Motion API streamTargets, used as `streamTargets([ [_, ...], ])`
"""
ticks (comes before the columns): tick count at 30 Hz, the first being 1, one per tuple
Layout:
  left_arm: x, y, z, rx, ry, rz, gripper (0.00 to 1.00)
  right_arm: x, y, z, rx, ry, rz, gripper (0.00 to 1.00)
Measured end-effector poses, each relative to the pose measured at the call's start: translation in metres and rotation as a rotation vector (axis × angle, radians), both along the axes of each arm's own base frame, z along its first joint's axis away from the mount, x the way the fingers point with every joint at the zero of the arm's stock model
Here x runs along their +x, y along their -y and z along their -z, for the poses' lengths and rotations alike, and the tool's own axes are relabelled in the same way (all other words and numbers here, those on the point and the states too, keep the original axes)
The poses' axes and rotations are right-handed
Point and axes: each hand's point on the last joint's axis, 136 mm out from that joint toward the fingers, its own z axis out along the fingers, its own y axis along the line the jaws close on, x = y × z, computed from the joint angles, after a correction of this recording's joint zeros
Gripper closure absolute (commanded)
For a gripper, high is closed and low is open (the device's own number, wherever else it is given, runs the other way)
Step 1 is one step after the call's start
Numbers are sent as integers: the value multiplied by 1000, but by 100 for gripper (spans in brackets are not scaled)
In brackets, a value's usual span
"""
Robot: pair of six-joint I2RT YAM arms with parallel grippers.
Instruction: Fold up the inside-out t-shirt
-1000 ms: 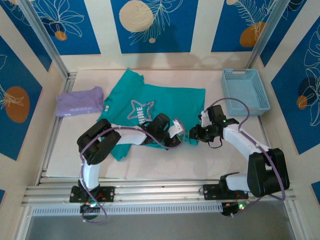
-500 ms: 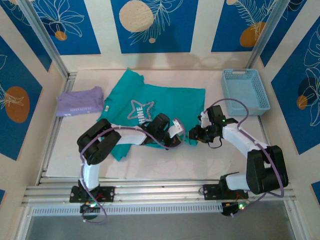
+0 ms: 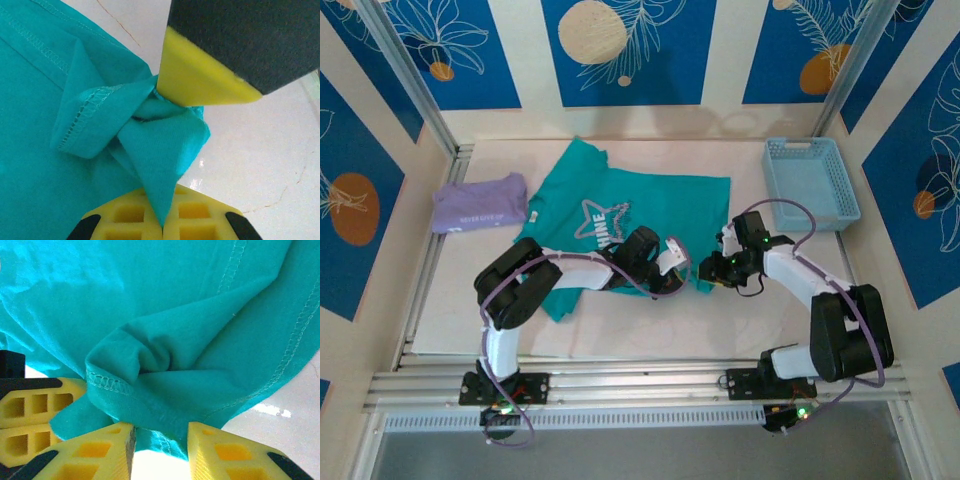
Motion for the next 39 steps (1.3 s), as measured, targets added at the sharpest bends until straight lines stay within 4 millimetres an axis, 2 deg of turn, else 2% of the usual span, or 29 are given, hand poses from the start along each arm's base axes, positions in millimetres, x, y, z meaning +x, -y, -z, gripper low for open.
streamTargets([
  [4,0,0,0,0,-7,-4,100,-1,-3,4,21,-22,-7,66],
  [6,0,0,1,1,-10,-6,100,-3,-6,4,46,-25,-11,70],
  [12,0,-1,1,1,-13,-9,100,-4,-8,3,131,-37,14,90],
  [16,-1,-1,1,2,-14,-9,100,-4,-3,-2,148,-19,44,98],
  [20,-1,-1,1,2,-14,-9,100,-2,7,-18,168,49,92,100],
  [24,0,-1,2,5,-13,-11,100,2,18,-43,228,129,148,100],
  [29,-2,6,5,16,6,4,100,2,18,-68,312,184,179,100],
  [32,-5,12,7,20,11,14,87,2,19,-69,313,184,186,100],
  [35,-7,13,7,17,0,9,62,4,26,-64,289,180,215,100],
  [37,-7,12,5,11,-11,-5,55,7,33,-59,256,180,243,100],
  [39,-8,2,0,11,-33,-36,50,10,41,-52,209,178,272,100],
])
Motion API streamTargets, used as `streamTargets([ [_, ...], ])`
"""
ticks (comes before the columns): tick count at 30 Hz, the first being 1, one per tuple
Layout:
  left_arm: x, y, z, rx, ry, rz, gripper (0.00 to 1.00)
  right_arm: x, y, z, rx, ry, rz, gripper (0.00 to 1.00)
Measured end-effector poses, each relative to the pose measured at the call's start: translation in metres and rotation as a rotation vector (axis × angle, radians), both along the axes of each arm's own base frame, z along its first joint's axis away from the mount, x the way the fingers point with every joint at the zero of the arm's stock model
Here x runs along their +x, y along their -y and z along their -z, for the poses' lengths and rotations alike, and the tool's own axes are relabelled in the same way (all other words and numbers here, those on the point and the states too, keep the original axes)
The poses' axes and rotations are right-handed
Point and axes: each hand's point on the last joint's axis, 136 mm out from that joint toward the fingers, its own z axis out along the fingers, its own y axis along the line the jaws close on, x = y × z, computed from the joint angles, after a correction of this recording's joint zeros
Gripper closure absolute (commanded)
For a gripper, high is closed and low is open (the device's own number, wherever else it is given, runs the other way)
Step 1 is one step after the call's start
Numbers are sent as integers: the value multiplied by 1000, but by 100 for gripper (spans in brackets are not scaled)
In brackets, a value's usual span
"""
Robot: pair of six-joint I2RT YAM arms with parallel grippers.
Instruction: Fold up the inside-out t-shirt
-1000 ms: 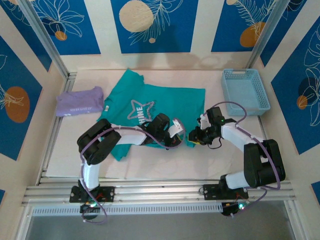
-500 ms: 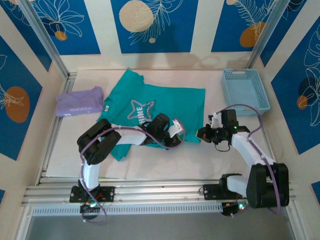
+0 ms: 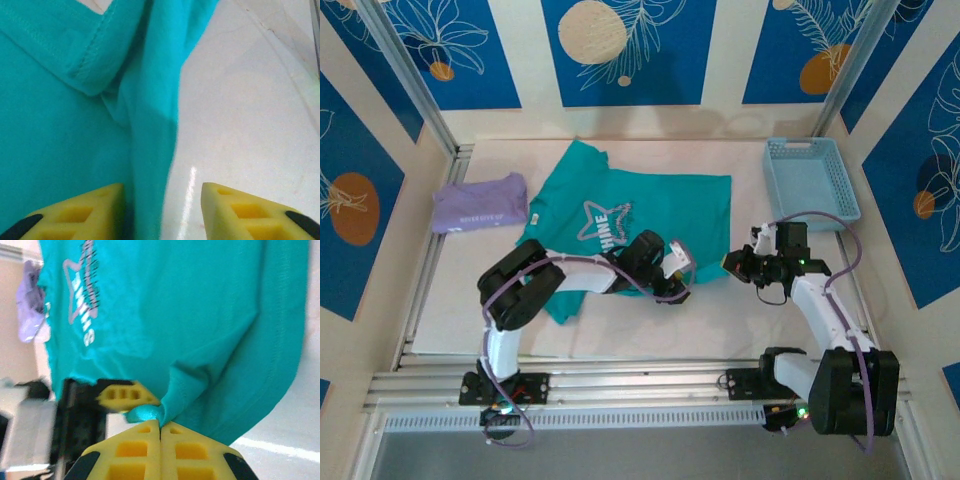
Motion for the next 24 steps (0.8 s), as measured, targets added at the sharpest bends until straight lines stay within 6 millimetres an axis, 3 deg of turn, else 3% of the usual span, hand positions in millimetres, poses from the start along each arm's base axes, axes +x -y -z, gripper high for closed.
streamTargets([
  [4,3,-44,-24,7,-56,-180,48,6,11,8,-58,-9,44,100],
  [9,16,-149,-51,85,-92,-629,48,10,17,11,-107,3,63,100],
  [14,-17,-245,-32,192,-164,-947,49,10,17,9,-125,24,52,100],
  [17,-24,-300,-20,212,-216,-1148,51,12,15,8,-126,38,45,100],
  [20,-27,-332,-10,218,-270,-1280,52,13,13,6,-121,51,32,100],
  [24,-32,-339,12,281,-357,-1307,52,15,10,5,-115,62,19,100],
])
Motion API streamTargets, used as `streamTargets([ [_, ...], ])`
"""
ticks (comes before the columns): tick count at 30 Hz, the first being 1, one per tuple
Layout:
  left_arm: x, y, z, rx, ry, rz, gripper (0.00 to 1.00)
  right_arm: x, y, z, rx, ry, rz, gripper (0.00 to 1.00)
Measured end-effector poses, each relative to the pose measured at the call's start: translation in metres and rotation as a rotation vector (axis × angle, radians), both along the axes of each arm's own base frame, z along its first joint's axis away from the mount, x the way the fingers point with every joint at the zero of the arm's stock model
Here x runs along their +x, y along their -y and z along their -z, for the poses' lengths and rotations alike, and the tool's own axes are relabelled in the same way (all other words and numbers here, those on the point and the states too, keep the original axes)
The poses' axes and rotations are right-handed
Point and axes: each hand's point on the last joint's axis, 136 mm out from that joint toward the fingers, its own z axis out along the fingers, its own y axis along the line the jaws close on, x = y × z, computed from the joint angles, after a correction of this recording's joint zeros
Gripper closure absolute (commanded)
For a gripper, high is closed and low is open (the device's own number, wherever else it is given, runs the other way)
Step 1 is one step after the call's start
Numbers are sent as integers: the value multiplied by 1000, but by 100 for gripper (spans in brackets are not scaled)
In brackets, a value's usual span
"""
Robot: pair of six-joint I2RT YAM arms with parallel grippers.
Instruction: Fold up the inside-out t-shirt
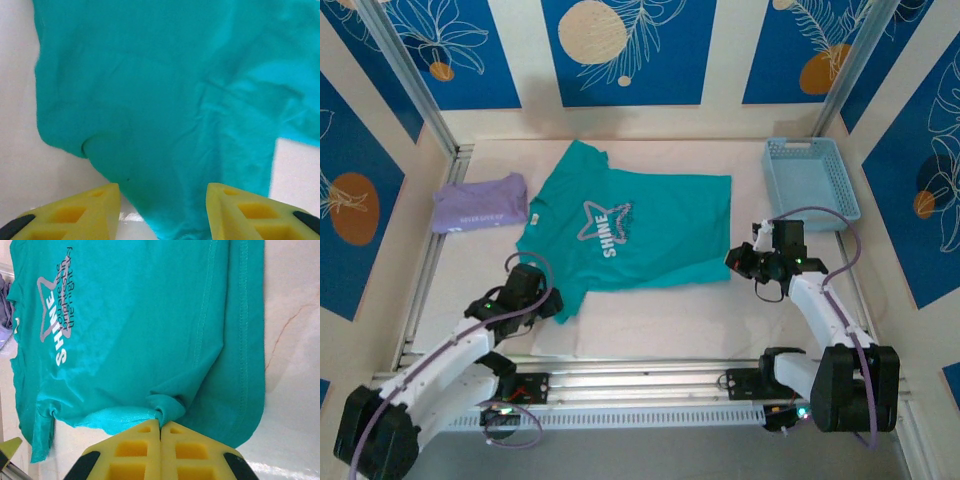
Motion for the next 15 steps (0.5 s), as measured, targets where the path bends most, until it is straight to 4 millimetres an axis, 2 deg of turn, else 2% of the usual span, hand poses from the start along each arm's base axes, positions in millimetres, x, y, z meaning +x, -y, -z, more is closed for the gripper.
streamTargets([
  [2,-2,1,11,10,-45,3,54,1,-1,-1,2,6,-3,100],
  [6,2,4,23,20,-86,26,76,2,-2,-2,7,12,-9,100],
  [8,5,9,23,15,-93,44,79,1,-2,-2,5,14,-12,100],
  [10,14,17,14,6,-80,70,80,1,-2,-2,5,14,-13,100],
  [13,41,39,-10,-36,-21,124,81,1,-2,-2,4,14,-13,100],
  [15,63,59,-24,-78,16,162,77,1,-2,-2,4,14,-13,100],
])
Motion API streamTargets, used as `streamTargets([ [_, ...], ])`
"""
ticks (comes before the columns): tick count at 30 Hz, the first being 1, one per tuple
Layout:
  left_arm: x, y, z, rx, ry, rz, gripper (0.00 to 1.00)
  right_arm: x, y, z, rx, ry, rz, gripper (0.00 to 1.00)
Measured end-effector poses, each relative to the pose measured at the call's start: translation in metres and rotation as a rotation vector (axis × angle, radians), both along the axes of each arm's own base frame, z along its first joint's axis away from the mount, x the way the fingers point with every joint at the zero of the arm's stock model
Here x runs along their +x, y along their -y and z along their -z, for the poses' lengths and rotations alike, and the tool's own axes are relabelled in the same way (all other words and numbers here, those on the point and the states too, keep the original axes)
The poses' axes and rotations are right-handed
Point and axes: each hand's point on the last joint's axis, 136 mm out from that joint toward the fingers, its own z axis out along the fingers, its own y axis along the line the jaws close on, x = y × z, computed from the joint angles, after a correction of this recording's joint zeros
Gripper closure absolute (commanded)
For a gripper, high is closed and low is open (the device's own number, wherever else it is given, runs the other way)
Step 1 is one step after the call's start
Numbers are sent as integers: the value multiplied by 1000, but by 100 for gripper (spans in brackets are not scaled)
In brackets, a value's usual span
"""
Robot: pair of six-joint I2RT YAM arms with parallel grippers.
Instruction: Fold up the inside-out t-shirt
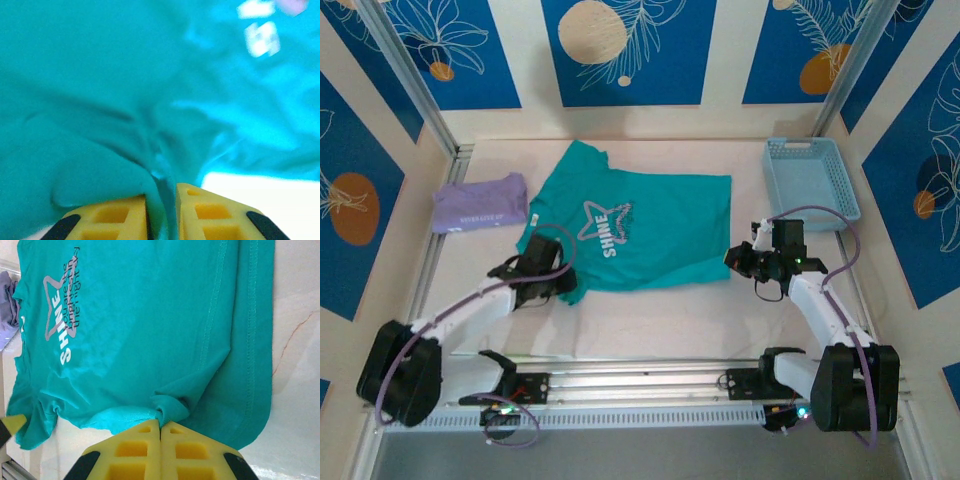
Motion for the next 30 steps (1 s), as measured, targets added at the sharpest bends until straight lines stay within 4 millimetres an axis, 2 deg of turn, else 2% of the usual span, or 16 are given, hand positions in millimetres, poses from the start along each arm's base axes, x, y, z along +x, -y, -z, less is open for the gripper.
streamTargets([
  [6,57,51,-17,-88,48,100,58,0,0,0,0,-2,0,100],
  [9,69,58,-24,-83,84,132,50,-1,-2,1,0,-4,-6,100],
  [13,69,49,-34,-49,135,137,46,-2,-5,0,0,-4,-18,100],
  [17,58,27,-32,-23,152,107,45,-3,-7,1,-3,-4,-24,100],
  [20,55,18,-23,-8,122,92,45,-3,-7,1,-4,-7,-24,100],
  [28,52,20,18,15,14,101,50,-5,-9,2,-10,-13,-32,100],
  [30,52,21,24,17,-4,103,53,-6,-9,3,-10,-17,-32,100],
])
